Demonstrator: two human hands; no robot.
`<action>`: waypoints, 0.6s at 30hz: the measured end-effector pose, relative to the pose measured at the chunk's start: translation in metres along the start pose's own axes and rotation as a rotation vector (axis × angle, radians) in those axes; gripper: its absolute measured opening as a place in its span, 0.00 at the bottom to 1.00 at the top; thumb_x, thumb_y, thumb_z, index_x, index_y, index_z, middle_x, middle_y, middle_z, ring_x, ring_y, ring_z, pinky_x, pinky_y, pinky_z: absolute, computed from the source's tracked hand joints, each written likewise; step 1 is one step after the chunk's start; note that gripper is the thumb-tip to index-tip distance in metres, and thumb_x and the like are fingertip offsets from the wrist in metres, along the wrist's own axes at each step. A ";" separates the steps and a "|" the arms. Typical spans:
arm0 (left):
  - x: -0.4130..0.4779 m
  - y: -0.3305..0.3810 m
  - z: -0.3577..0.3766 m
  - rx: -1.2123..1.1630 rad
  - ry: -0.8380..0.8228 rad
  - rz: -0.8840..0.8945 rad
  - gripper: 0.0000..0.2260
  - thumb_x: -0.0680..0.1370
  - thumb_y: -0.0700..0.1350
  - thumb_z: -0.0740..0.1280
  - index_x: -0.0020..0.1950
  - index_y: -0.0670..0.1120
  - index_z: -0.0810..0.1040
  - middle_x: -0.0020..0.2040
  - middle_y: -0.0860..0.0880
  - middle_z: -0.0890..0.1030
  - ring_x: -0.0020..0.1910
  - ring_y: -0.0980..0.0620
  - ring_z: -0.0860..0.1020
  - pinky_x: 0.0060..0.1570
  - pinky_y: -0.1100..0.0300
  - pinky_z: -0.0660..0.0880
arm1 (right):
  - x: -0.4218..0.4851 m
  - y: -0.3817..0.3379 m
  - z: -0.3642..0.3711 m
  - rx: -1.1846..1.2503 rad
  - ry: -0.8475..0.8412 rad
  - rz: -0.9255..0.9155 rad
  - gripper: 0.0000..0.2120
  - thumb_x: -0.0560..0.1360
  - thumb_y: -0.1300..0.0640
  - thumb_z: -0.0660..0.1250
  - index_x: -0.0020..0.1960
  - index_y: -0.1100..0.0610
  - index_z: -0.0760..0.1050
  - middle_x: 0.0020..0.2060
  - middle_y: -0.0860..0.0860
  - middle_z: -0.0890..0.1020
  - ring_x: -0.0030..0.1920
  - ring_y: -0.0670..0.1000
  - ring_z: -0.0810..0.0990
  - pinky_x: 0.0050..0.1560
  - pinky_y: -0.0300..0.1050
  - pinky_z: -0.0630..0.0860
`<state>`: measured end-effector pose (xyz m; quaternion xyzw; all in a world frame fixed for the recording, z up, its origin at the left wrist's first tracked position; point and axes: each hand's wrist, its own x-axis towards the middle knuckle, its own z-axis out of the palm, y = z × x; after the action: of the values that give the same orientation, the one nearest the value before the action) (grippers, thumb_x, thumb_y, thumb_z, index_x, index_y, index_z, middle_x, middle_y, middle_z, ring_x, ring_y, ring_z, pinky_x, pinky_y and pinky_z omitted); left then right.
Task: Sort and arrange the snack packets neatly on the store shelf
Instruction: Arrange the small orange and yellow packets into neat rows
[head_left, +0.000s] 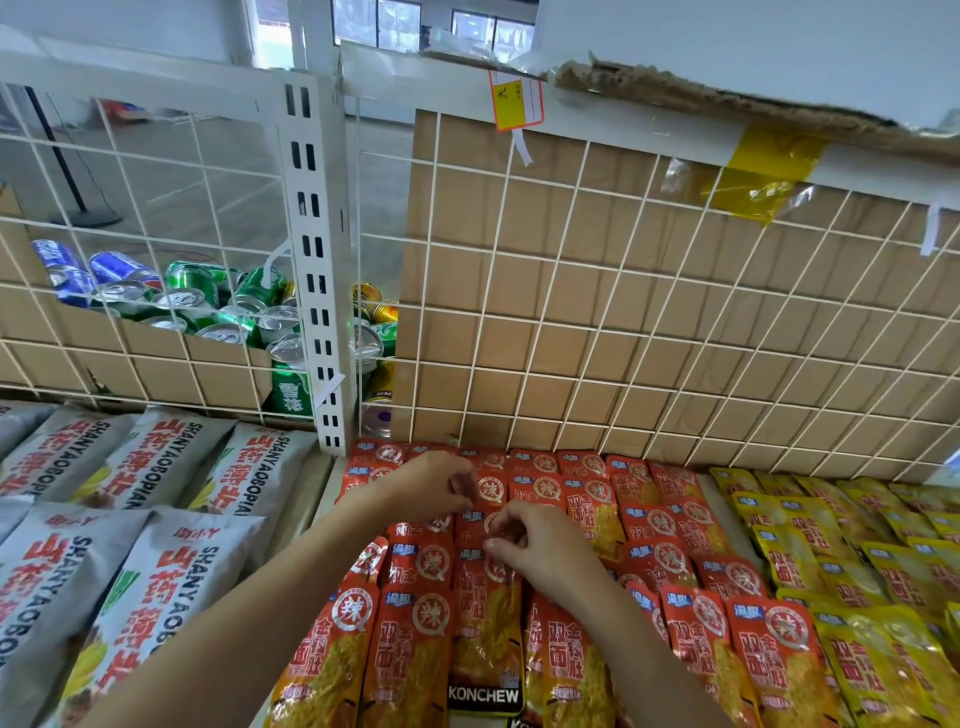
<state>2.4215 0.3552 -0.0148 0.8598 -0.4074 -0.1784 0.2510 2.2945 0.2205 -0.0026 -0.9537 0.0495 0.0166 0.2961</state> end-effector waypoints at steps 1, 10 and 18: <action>-0.002 0.001 0.000 -0.013 0.018 -0.003 0.06 0.76 0.42 0.67 0.52 0.48 0.77 0.47 0.55 0.76 0.47 0.58 0.76 0.45 0.67 0.73 | -0.001 0.001 -0.002 -0.005 0.033 0.004 0.04 0.75 0.49 0.66 0.48 0.48 0.74 0.39 0.39 0.73 0.39 0.38 0.72 0.37 0.30 0.65; -0.030 0.021 0.003 -0.005 0.129 0.053 0.06 0.75 0.45 0.68 0.52 0.50 0.77 0.50 0.54 0.78 0.48 0.58 0.77 0.49 0.64 0.76 | -0.027 0.032 -0.031 -0.079 0.192 0.052 0.02 0.76 0.49 0.64 0.46 0.46 0.73 0.42 0.39 0.76 0.43 0.39 0.75 0.42 0.30 0.68; -0.068 0.032 0.040 0.254 0.072 0.113 0.26 0.76 0.57 0.64 0.72 0.57 0.61 0.72 0.59 0.60 0.71 0.58 0.56 0.72 0.57 0.49 | -0.057 0.052 -0.040 -0.131 0.135 0.056 0.05 0.75 0.48 0.66 0.49 0.48 0.77 0.44 0.37 0.74 0.47 0.40 0.73 0.49 0.33 0.69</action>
<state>2.3397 0.3800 -0.0219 0.8661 -0.4653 -0.0802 0.1642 2.2319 0.1595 0.0047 -0.9683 0.0949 -0.0360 0.2284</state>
